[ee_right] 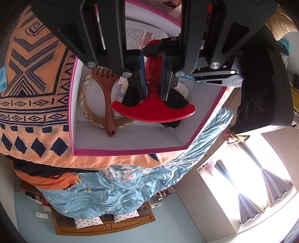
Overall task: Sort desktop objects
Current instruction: 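Lower the red object into the pink box beside the comb and open both grippers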
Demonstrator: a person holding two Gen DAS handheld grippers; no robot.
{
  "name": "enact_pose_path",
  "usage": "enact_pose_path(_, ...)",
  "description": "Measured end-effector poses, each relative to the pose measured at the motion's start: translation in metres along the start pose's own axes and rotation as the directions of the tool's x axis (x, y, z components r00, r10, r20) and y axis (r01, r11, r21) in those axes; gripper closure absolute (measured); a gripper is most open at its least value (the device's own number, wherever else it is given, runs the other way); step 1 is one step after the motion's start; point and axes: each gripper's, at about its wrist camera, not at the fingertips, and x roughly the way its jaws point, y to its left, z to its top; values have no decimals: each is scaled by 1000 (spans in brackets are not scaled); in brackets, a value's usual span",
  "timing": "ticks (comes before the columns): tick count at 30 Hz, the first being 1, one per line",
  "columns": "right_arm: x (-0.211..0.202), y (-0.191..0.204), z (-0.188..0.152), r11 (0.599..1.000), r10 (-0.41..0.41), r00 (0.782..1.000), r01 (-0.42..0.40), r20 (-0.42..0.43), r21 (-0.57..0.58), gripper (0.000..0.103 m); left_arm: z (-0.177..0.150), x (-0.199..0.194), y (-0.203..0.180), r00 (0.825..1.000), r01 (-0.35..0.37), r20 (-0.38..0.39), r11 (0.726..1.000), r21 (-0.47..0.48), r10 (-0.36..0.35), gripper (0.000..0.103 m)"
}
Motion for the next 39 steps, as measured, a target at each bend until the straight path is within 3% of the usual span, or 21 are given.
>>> enact_pose_path(14, 27, -12, 10, 997, -80, 994, 80, -77, -9, 87, 8, 19, 14, 998, -8, -69, 997, -71, 3, 79)
enact_pose_path(23, 48, -19, 19, 987, -159, 978, 157, -137, -23, 86, 3, 33, 27, 994, -26, -107, 994, -110, 15, 79)
enact_pose_path(26, 51, -20, 20, 984, -180, 973, 177, -141, -36, 86, 1, 31, 29, 995, -39, -100, 994, -105, 29, 79)
enact_pose_path(33, 36, -14, 9, 987, -155, 977, 147, -147, -66, 87, 3, 18, 28, 994, -90, -62, 995, -48, 87, 79)
enact_pose_path(36, 25, -10, 3, 988, -144, 976, 131, -162, -84, 87, 1, 15, 24, 995, -82, -58, 996, -18, 81, 79)
enact_pose_path(39, 20, -8, 6, 979, -182, 972, 165, -151, -120, 87, 4, 19, 24, 994, -88, -63, 996, -23, 87, 77)
